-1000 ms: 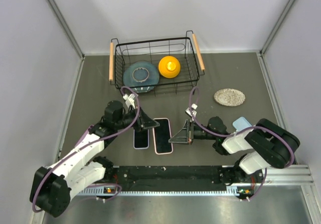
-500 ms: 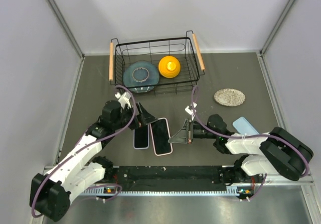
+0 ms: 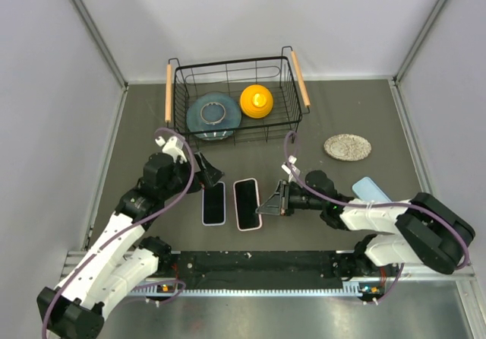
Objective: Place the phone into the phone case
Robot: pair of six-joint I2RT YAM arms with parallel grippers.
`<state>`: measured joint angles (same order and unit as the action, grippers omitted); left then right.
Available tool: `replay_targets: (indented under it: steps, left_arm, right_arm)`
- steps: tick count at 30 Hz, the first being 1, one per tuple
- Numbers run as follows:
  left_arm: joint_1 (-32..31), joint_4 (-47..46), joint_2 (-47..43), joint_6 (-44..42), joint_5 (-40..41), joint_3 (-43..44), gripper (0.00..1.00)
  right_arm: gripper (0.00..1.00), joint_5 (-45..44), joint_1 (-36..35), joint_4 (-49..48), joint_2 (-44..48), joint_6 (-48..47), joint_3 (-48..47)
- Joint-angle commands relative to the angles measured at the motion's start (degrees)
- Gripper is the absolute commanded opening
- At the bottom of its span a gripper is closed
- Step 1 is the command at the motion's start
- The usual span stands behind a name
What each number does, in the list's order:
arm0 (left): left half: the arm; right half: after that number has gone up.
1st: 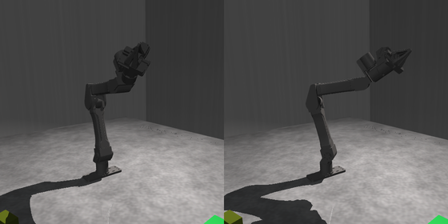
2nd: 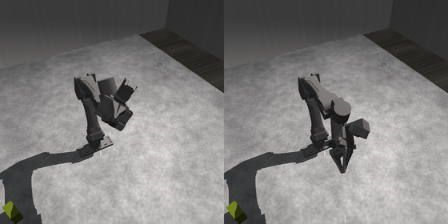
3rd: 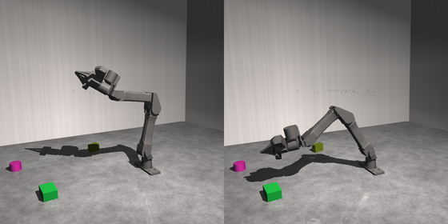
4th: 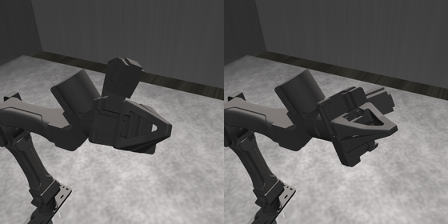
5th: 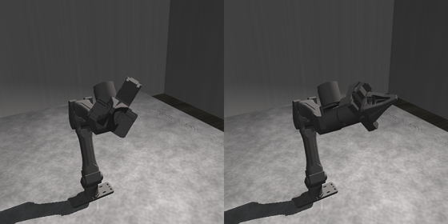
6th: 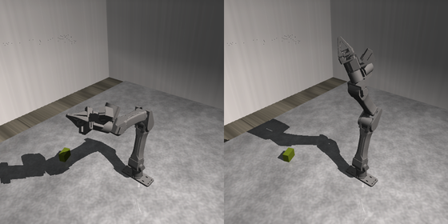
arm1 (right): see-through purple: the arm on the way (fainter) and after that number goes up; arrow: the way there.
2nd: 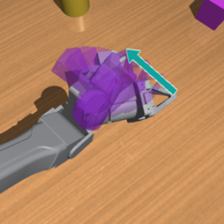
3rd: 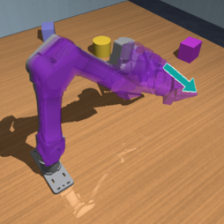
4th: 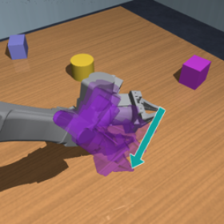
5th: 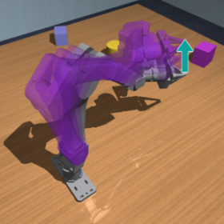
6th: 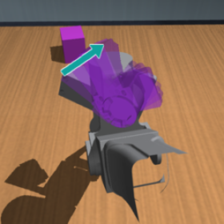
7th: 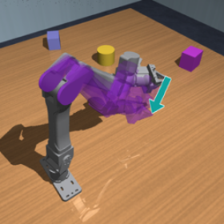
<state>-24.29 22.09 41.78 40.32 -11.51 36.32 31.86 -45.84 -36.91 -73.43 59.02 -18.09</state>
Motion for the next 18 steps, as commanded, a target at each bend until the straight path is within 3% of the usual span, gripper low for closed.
replay_targets:
  steps: [1,4,18]
  left_arm:
    - [0.39,3.05,-1.17,-2.87,3.95,1.48,0.93]
    - [0.39,3.31,-1.44,-3.14,4.04,1.04,0.93]
    - [1.44,3.49,-0.47,-1.73,5.53,-1.07,0.93]
  right_arm:
    - [0.0,-8.11,-0.39,-0.89,-0.92,1.07,-2.4]
    - [0.0,-7.78,-0.39,-5.27,-3.99,3.63,-1.16]
    - [0.0,-10.58,-0.47,-6.78,-14.46,3.29,-3.18]
